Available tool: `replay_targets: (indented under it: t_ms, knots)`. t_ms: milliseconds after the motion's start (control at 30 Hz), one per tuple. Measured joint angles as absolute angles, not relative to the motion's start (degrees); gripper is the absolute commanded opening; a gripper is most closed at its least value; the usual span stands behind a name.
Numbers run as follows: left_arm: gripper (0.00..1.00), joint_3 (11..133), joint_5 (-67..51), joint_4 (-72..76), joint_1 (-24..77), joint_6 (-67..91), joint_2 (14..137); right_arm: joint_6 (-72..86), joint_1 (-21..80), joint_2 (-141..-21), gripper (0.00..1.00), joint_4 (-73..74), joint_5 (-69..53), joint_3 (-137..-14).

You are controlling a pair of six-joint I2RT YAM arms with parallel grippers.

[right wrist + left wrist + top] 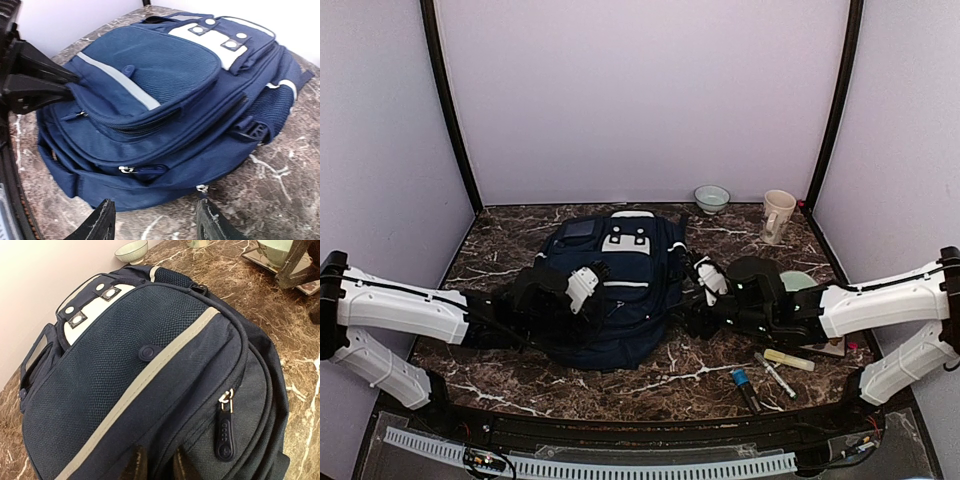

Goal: Pack the student bag
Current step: Unzip the upper front pocket of the student bag, then grab the upper front pocket of the student bag.

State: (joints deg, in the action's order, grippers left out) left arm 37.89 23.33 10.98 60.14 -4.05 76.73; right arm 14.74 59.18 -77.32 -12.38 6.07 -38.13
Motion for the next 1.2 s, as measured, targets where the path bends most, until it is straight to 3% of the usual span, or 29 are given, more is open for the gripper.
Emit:
replay_targets:
  t_ms: [133, 233, 667, 1200]
  knots:
    - [0.36, 40.2, 23.4, 5.7, 61.0, -1.8, 74.9, 13.5, 59.1, -77.3, 0.56, -13.9, 9.5, -36.9]
    - [0.39, 43.5, 23.9, 1.0, 61.6, 0.6, 73.8, 13.3, 59.1, -77.3, 0.56, -15.2, 10.8, -36.3]
    - [0.40, 54.0, 25.5, -16.3, 65.7, 16.0, 76.0, 13.8, 59.1, -77.2, 0.56, -18.5, 13.2, -32.6]
    - [0.40, 57.2, 24.8, -17.4, 67.0, 18.8, 86.3, 14.7, 59.0, -76.1, 0.56, -20.4, 13.1, -30.6]
